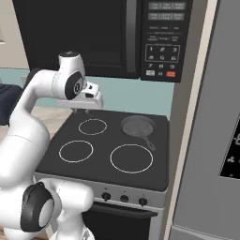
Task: Put the broccoli and potato in the pan. Then turn on the rear right burner and set the heat to medium.
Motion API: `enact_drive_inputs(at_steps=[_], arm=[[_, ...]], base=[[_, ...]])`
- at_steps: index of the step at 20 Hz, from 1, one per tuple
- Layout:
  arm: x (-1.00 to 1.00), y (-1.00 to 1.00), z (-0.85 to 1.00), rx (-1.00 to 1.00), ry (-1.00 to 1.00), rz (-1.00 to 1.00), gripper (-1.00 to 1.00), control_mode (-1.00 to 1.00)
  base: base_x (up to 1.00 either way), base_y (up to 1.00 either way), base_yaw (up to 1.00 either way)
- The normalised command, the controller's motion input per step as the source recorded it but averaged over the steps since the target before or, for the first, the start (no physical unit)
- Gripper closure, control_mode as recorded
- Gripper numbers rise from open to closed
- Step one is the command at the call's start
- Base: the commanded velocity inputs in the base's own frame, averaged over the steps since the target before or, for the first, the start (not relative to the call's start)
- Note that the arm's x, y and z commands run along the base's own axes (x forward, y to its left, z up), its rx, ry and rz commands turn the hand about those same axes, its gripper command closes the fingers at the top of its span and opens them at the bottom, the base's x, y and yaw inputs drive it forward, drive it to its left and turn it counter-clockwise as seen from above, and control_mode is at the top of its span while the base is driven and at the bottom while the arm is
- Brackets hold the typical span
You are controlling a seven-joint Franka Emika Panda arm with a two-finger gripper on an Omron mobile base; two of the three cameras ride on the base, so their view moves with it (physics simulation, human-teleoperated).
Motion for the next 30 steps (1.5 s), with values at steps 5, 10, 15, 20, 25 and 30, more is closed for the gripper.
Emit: enact_drive_inputs(at_steps=[5, 10, 15, 20, 25, 30], arm=[[-0.06, 0.28, -0.2, 0.0, 0.0, 0.0, -1.0, -1.0], [0.0, 0.54, -0.35, 0.0, 0.0, 0.05, -1.0, -1.0], [0.0, 0.59, -0.21, 0.0, 0.05, 0.06, -1.0, -1.0], [0.03, 0.67, -0.05, 0.0, 0.08, 0.06, -1.0, -1.0], [0.06, 0.71, 0.0, 0.0, 0.08, 0.06, -1.0, -1.0], [0.09, 0.68, -0.06, 0.0, 0.11, 0.04, -1.0, -1.0]], base=[[0.0, 0.0, 0.0], [0.0, 0.0, 0.0], [0.0, 0.0, 0.0], [0.0, 0.0, 0.0], [0.0, 0.0, 0.0], [0.0, 0.0, 0.0]])
